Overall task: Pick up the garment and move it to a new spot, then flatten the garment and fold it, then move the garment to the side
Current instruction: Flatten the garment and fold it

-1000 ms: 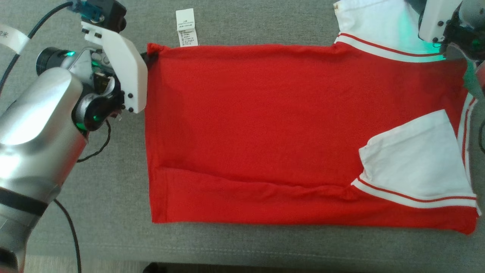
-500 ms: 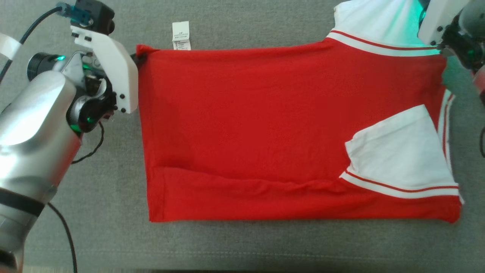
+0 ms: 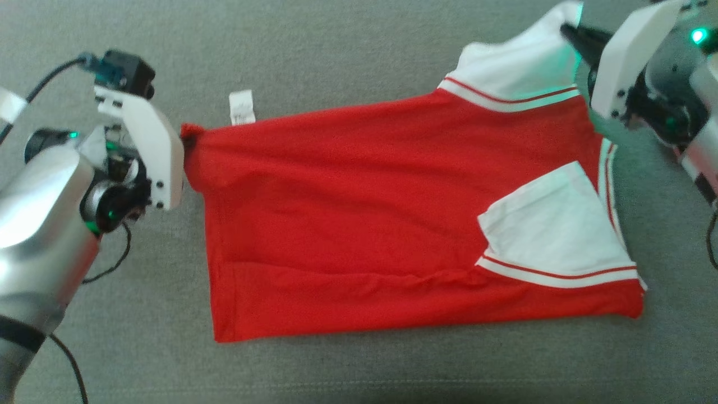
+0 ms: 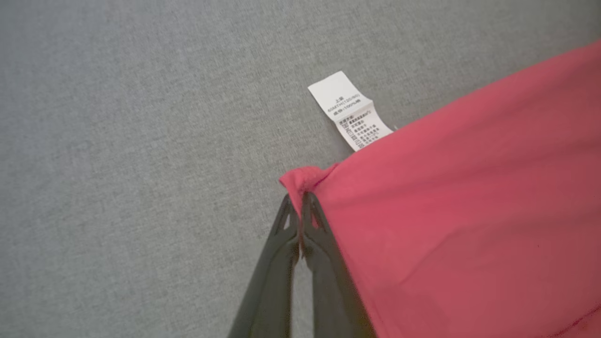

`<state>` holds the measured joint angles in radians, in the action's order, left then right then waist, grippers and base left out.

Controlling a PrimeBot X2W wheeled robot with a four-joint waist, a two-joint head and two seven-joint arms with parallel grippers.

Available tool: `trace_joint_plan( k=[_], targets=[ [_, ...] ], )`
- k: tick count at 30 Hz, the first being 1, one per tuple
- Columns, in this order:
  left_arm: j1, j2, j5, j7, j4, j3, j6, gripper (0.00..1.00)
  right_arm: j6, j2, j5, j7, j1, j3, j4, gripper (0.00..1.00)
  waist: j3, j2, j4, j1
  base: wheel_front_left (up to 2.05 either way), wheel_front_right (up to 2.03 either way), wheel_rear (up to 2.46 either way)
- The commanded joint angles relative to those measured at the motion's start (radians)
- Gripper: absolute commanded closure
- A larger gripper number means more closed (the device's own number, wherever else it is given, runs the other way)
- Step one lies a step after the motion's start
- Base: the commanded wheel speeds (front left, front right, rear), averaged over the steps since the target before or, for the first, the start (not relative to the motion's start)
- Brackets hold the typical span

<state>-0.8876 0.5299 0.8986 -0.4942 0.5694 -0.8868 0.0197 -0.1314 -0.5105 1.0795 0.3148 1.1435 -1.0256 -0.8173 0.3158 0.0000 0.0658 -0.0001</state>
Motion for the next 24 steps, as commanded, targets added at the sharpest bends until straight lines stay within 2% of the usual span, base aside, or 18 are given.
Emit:
trace_joint_plan(
  k=[1,10,15,24],
  targets=[
    [-0.037,0.057,0.009,-0.004,-0.027,0.044,0.005,1.00,0.001,-0.020,0.009,0.002,-0.010,-0.001,0.025,1.00,-0.024,0.0000,-0.017,0.0001,0.00,0.00,0.00],
    [0.029,0.121,0.076,-0.101,-0.127,0.034,0.037,1.00,0.001,-0.089,0.096,0.068,-0.092,-0.111,0.102,1.00,-0.130,0.0000,-0.048,0.0001,0.00,0.00,0.00],
    [0.065,0.160,0.138,-0.227,-0.196,0.013,0.048,1.00,0.001,-0.106,0.133,0.109,-0.120,-0.152,0.127,1.00,-0.166,0.0000,-0.060,0.0001,0.00,0.00,0.00],
    [0.120,0.214,0.220,-0.367,-0.285,-0.002,0.018,1.00,0.001,-0.124,0.193,0.226,-0.150,-0.201,0.141,1.00,-0.205,0.0000,-0.082,0.0001,0.00,0.00,0.00]
  ],
)
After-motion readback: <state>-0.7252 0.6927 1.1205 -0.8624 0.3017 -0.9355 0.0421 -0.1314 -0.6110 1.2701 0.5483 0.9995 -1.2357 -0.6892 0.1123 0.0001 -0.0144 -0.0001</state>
